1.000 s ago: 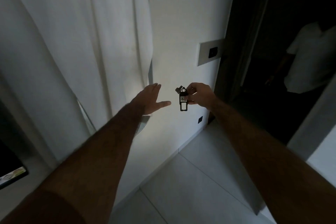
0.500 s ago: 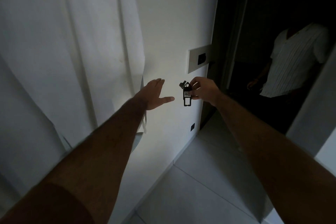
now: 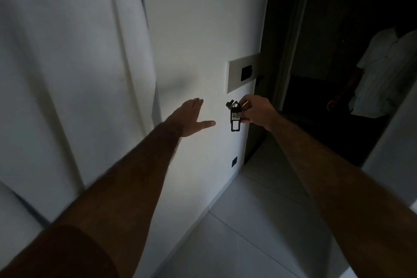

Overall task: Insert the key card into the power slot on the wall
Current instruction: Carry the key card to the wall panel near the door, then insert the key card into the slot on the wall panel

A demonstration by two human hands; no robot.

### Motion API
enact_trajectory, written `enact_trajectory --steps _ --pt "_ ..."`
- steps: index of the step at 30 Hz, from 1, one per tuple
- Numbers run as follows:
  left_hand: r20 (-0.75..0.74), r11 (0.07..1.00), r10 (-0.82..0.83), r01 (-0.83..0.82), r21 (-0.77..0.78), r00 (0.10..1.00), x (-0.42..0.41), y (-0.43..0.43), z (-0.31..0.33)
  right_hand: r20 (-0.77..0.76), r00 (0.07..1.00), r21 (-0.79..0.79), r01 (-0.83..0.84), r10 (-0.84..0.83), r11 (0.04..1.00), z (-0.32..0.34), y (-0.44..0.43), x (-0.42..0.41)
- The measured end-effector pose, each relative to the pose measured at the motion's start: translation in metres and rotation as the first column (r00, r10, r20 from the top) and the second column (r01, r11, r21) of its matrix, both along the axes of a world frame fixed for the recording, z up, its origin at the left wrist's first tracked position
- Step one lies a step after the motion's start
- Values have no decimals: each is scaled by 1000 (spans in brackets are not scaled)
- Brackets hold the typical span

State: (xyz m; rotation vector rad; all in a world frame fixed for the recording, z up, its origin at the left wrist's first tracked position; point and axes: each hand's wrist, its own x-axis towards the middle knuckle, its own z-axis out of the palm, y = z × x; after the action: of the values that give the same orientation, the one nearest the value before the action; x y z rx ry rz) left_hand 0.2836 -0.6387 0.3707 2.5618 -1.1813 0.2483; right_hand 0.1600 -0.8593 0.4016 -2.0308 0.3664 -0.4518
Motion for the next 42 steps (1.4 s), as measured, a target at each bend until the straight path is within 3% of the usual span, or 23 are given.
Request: enact_trajectory --steps 17,32,42 --pt "4 999 45 -45 -15 999 91 -170 6 15 999 -89 -36 38 995 2 -177 89" --pt "113 999 -39 42 -23 993 224 -297 35 30 999 -188 -20 26 982 18 -291 212" --pt "166 1000 4 -2 -12 986 272 -383 38 37 997 -199 -55 64 978 26 -391 265"
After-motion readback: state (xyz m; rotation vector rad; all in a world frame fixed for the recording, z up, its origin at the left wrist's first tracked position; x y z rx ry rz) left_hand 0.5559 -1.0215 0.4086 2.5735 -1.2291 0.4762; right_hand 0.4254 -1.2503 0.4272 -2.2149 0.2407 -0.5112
